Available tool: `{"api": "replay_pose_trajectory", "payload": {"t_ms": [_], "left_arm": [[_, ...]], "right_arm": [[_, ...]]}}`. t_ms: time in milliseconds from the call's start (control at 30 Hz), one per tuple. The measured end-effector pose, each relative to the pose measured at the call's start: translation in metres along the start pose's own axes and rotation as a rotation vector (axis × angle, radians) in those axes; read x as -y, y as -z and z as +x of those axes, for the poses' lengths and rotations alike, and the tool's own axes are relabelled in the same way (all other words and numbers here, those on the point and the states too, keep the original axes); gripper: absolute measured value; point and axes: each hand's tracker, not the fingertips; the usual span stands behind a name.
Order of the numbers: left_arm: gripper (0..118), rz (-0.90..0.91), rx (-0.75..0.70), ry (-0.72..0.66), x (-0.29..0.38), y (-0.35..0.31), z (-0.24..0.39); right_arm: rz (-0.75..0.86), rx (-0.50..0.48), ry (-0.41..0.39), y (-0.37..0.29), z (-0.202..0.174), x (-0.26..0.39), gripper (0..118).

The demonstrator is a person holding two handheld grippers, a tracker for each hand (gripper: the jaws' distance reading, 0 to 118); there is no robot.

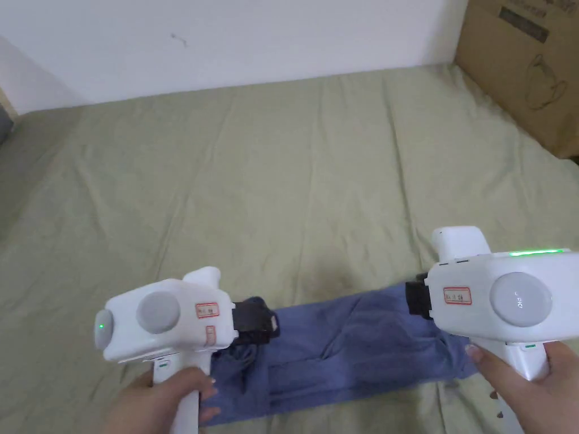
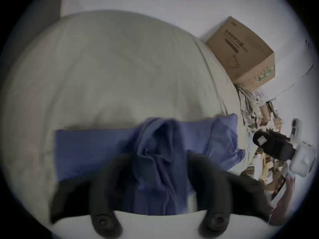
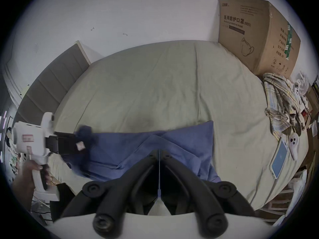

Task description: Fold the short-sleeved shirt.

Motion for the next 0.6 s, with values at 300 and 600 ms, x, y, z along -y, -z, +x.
{"api": "replay_pose_trajectory", "payload": {"t_ms": [300,600], "left_arm": [[109,0.091,0.041,0.077,0.002,-0.045,0.006],[2,0.067,-0.041,0.015,0.019,-0.046,-0.031]], "right_arm": [[-0.02,0.012,0.044,0.01,0.018,0.001,2],[-0.02,-0.017,0.053,0.015,0.02,-0.004,2]]}}
